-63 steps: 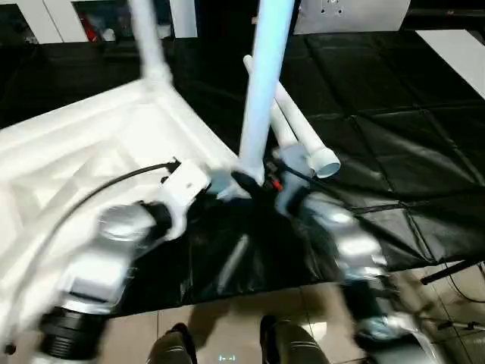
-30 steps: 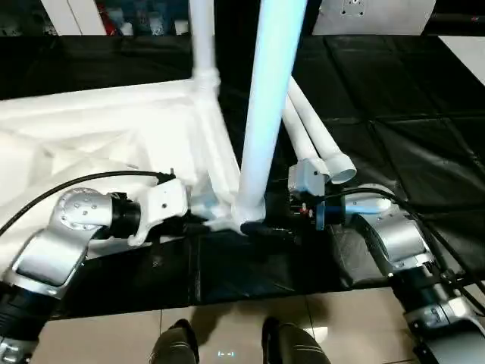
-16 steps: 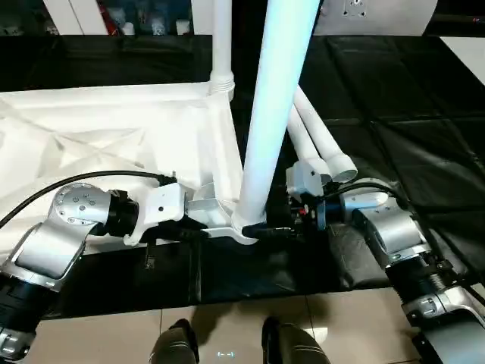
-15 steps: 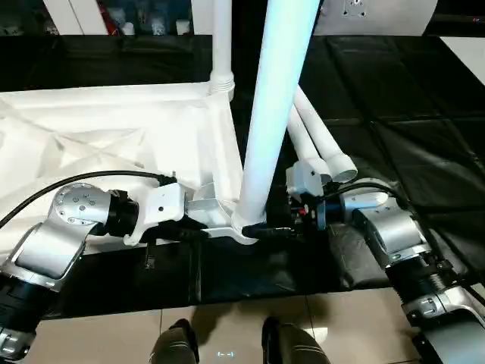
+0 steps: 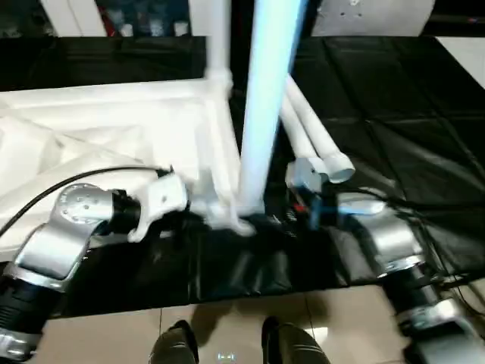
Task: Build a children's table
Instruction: Rotate leg to tighten
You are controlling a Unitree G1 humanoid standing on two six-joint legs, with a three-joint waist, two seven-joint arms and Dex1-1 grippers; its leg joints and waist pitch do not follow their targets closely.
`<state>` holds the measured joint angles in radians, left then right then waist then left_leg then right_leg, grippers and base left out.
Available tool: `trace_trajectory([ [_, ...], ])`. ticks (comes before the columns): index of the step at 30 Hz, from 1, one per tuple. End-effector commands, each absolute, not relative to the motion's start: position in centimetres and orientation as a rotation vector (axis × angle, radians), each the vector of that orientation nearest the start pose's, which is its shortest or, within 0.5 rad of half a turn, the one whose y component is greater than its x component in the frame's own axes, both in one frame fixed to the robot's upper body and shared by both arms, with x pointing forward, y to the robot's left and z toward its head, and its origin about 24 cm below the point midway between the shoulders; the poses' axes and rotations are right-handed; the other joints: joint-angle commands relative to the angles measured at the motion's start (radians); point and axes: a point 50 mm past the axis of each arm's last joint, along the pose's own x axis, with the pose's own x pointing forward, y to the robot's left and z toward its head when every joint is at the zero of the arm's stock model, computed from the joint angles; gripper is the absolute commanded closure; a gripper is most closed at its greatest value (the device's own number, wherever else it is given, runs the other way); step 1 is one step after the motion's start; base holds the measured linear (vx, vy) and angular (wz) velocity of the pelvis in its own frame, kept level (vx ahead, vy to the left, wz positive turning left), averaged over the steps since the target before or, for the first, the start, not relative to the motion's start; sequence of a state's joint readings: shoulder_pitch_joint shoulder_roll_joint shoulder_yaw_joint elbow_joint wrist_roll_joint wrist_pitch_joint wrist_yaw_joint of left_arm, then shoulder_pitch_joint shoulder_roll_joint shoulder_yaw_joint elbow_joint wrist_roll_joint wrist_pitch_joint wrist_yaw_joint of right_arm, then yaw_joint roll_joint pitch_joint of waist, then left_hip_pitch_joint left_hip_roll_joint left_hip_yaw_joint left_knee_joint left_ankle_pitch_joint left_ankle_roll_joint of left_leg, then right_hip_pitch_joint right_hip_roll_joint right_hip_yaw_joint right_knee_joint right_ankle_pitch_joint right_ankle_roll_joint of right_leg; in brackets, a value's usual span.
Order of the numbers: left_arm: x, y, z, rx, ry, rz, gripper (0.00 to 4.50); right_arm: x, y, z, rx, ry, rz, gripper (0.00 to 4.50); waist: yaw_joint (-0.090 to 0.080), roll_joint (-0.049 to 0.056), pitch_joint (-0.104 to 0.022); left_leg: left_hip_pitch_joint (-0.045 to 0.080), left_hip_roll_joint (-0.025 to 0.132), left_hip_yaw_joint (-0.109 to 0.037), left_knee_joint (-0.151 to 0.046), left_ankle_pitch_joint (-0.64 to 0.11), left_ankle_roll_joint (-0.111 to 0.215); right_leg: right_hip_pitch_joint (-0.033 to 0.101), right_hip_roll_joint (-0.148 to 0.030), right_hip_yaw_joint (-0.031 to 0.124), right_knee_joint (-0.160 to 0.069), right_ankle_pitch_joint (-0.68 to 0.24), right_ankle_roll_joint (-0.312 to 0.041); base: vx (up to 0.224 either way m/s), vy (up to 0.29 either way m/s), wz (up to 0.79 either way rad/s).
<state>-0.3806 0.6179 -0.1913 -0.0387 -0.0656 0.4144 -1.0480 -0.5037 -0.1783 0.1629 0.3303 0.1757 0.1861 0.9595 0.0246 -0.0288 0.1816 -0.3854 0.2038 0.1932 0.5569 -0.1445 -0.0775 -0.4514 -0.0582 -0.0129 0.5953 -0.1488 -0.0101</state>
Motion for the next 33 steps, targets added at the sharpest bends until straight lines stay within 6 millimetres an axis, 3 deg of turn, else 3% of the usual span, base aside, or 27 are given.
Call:
trace_trajectory([
  [1, 28.8, 14.7, 11.3, 0.474, 0.283, -1.004, 4.5, 30.4, -4.7, 7.9, 0.014, 0.136, 1.171, 1.75, -0.005, 0.005, -0.062, 0.012, 0.014, -0.016, -0.07, -0.297, -0.019, 0.054, -0.057, 0.03, -0.077, -0.474, -0.151, 0.0, 0.0, 0.0],
  [3, 28.9, 13.5, 11.4, 0.424, 0.272, -0.942, 4.5, 30.4, -3.5, 7.8, 0.055, 0.142, 1.123, 1.75, -0.013, 0.008, -0.061, 0.022, 0.016, -0.013, -0.067, -0.317, -0.019, 0.043, -0.055, 0.033, -0.085, -0.475, -0.144, 0.0, 0.0, 0.0],
  [6, 29.2, 11.6, 11.6, 0.37, 0.248, -0.856, 4.5, 30.9, -2.0, 7.9, 0.107, 0.149, 0.994, 1.76, -0.019, 0.004, -0.062, 0.017, 0.013, -0.011, -0.065, -0.301, -0.001, 0.042, -0.051, 0.032, -0.086, -0.44, -0.137, 0.0, 0.0, 0.0],
  [7, 29.2, 10.6, 11.7, 0.359, 0.236, -0.829, 4.5, 31.3, -1.3, 7.9, 0.125, 0.161, 0.911, 1.76, -0.023, -0.003, -0.063, 0.016, 0.012, -0.008, -0.063, -0.291, 0.004, 0.042, -0.049, 0.033, -0.085, -0.418, -0.136, 0.0, 0.0, 0.0],
  [10, 29.1, 9.3, 11.7, 0.379, 0.23, -0.838, 4.5, 31.5, -0.7, 8.0, 0.148, 0.154, 0.851, 1.76, -0.024, -0.003, -0.063, 0.015, 0.01, -0.008, -0.063, -0.281, 0.008, 0.043, -0.049, 0.03, -0.084, -0.401, -0.123, 0.0, 0.0, 0.0],
  [11, 29.1, 9.2, 11.7, 0.386, 0.229, -0.839, 4.5, 31.5, -0.7, 8.0, 0.162, 0.154, 0.845, 1.2, -0.022, -0.001, -0.063, 0.015, 0.01, -0.008, -0.063, -0.277, 0.013, 0.042, -0.047, 0.03, -0.082, -0.375, -0.119, 0.0, 0.0, 0.0],
  [15, 29.4, 10.7, 11.7, 0.44, 0.251, -0.829, 4.5, 31.8, -2.6, 8.1, 0.139, 0.121, 0.826, 0.83, -0.021, 0.002, -0.065, 0.014, 0.011, -0.007, -0.063, -0.247, 0.024, 0.046, -0.044, 0.029, -0.073, -0.281, -0.139, 0.0, 0.0, 0.0],
  [22, 29.2, 12.7, 11.2, 0.481, 0.285, -0.867, 4.5, 32.0, -5.8, 9.0, 0.064, 0.051, 0.873, 0.22, -0.016, 0.006, -0.064, 0.015, 0.012, -0.006, -0.063, -0.253, 0.025, 0.051, -0.047, 0.029, -0.075, -0.282, -0.159, 0.0, 0.0, 0.0],
  [25, 28.5, 13.8, 11.0, 0.52, 0.286, -0.992, 4.5, 32.0, -8.0, 9.8, -0.036, 0.018, 0.978, 0.04, -0.014, 0.01, -0.065, 0.015, 0.012, -0.006, -0.062, -0.246, 0.032, 0.053, -0.048, 0.03, -0.073, -0.261, -0.176, 0.0, 0.0, 0.0],
  [33, 27.5, 15.6, 10.6, 0.594, 0.311, -1.192, 4.5, 31.3, -10.1, 10.3, -0.217, 0.033, 1.216, 0.04, -0.001, 0.01, -0.066, 0.023, 0.018, 0.001, -0.059, -0.225, 0.06, 0.051, -0.048, 0.031, -0.067, -0.214, -0.216, 0.0, 0.0, 0.0],
])
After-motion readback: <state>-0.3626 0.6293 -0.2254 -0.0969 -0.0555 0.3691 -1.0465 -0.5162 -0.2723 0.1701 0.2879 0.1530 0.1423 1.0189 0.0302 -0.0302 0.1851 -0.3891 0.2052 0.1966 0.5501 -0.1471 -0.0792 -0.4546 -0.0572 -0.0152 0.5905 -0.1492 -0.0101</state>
